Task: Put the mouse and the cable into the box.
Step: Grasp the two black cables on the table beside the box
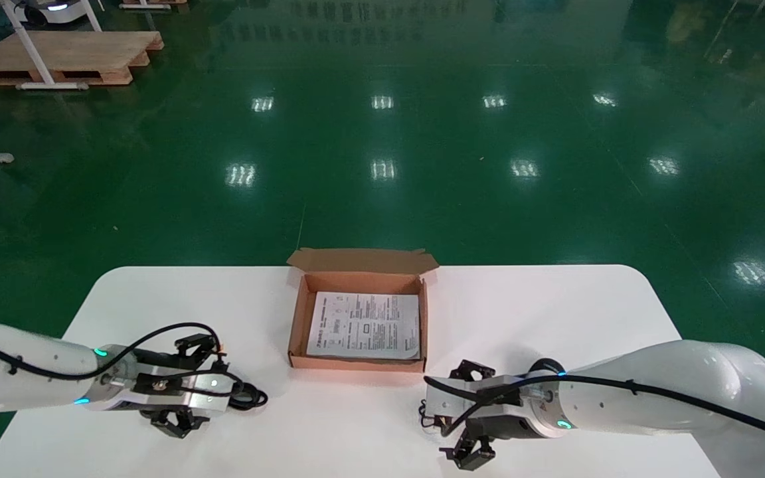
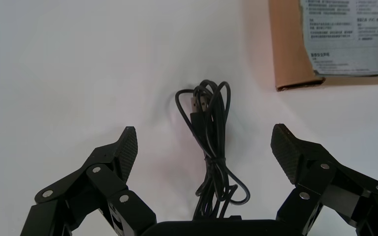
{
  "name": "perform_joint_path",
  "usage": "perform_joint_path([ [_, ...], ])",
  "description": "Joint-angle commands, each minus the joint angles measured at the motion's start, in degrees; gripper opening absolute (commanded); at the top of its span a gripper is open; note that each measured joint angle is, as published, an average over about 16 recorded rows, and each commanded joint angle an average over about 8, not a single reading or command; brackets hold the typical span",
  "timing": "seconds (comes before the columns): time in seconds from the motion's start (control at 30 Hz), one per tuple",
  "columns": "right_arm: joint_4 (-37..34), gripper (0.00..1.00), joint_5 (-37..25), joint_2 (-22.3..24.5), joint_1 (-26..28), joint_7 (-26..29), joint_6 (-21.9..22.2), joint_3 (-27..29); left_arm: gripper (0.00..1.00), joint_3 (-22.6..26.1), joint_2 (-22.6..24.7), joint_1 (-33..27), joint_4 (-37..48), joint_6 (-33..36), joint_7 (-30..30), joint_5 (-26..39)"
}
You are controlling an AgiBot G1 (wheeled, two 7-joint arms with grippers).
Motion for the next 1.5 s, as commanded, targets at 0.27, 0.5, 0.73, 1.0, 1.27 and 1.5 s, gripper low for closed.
perform_joint_path([
  [0.27,-1.12,0.37,-1.94,-0.74,0.24,0.82,1.39,-0.55,0.23,-0.01,-0.01,0.01,0.00,0.00,0.00,-0.01],
  [0.5,-1.27,0.00,-2.29,-0.87,0.28,0.91,1.67,-0.65,0.00,-0.01,-0.01,0.02,0.01,-0.01,0.00,-0.02],
  [0.73,-1.21,0.00,-2.15,-0.81,0.28,0.88,1.61,-0.64,0.00,-0.01,-0.01,0.02,0.01,-0.01,0.00,-0.02],
  [1.0,-1.16,0.00,-2.00,-0.77,0.28,0.85,1.49,-0.61,0.00,-0.01,-0.01,0.02,0.01,-0.01,0.00,-0.02],
  [1.27,-1.11,0.00,-1.92,-0.75,0.27,0.82,1.43,-0.57,0.00,-0.01,-0.01,0.02,0.01,-0.01,0.00,-0.02],
  [1.5,-1.09,0.00,-1.91,-0.73,0.25,0.79,1.40,-0.55,0.00,-0.01,-0.01,0.02,0.01,-0.01,0.00,-0.02],
])
